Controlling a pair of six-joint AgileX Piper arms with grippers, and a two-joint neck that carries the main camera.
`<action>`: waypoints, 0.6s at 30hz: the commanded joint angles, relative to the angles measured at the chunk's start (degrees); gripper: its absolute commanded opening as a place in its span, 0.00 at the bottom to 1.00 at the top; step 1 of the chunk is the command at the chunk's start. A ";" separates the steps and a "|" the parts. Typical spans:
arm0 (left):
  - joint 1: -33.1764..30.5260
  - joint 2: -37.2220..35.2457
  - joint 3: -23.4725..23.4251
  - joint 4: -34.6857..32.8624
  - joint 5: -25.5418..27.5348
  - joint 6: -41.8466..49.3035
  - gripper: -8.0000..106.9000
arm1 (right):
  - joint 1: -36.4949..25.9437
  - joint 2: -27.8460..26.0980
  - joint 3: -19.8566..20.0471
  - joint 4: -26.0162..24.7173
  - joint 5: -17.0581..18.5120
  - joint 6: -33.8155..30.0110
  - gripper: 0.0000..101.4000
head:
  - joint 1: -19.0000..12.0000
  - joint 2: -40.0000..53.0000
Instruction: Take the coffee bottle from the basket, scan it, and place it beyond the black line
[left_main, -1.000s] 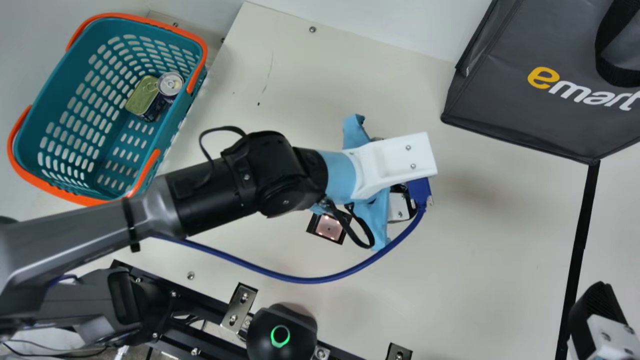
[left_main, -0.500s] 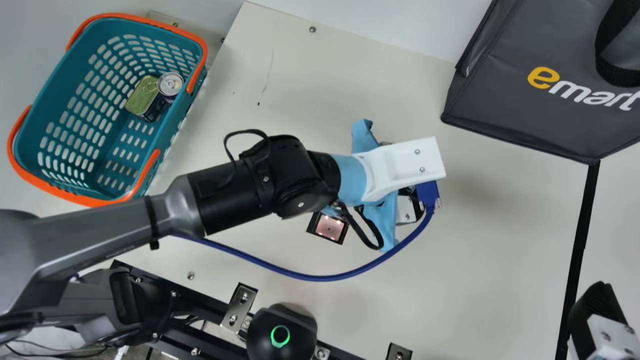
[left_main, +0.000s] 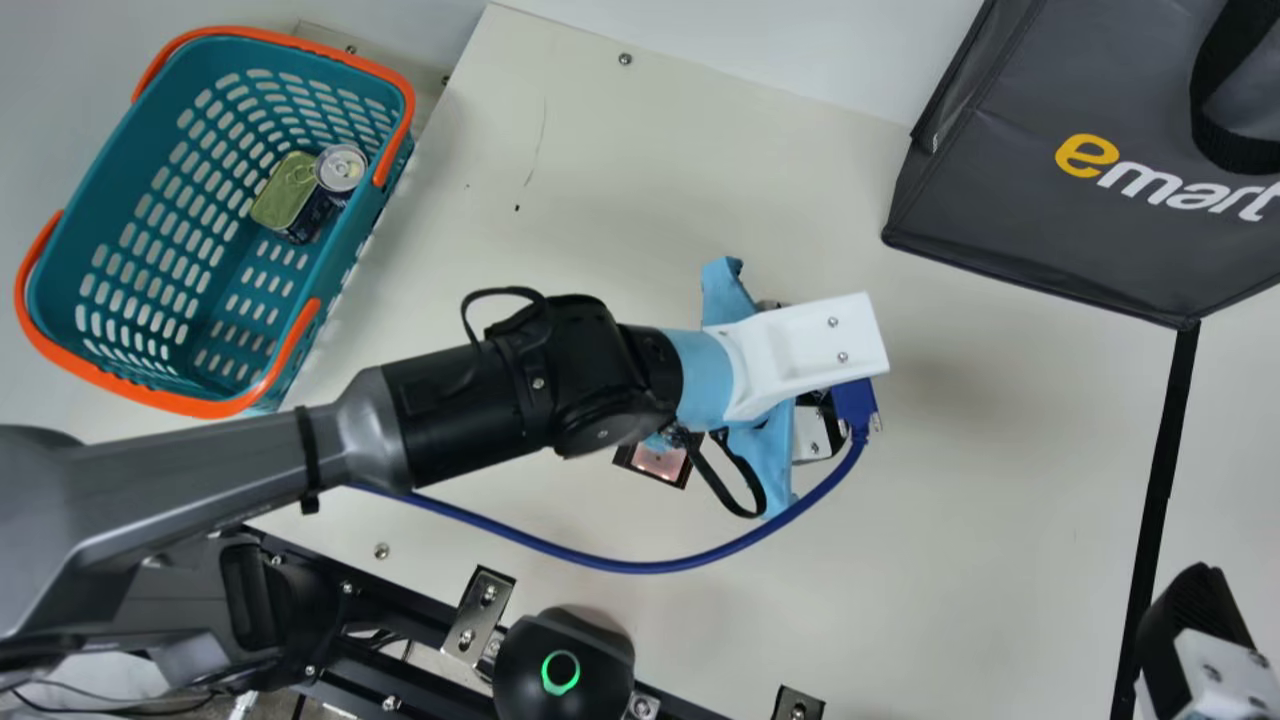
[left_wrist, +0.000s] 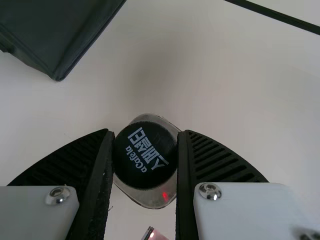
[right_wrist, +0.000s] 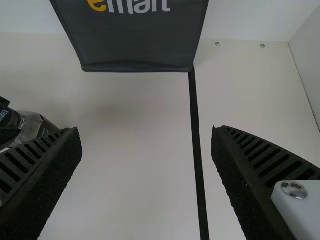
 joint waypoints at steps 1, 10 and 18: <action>-0.22 -0.05 0.06 0.23 -0.14 -0.42 0.33 | 0.00 0.00 0.00 0.00 0.00 0.00 0.90 | -1.57 0.14; -0.93 -0.15 0.00 1.49 -0.54 -2.06 0.60 | 0.00 0.00 0.00 0.00 0.00 0.00 0.90 | -1.57 0.14; -1.37 -0.52 0.36 2.61 -0.77 -3.22 0.83 | 0.00 0.00 0.00 0.00 0.05 0.00 0.90 | -1.57 0.14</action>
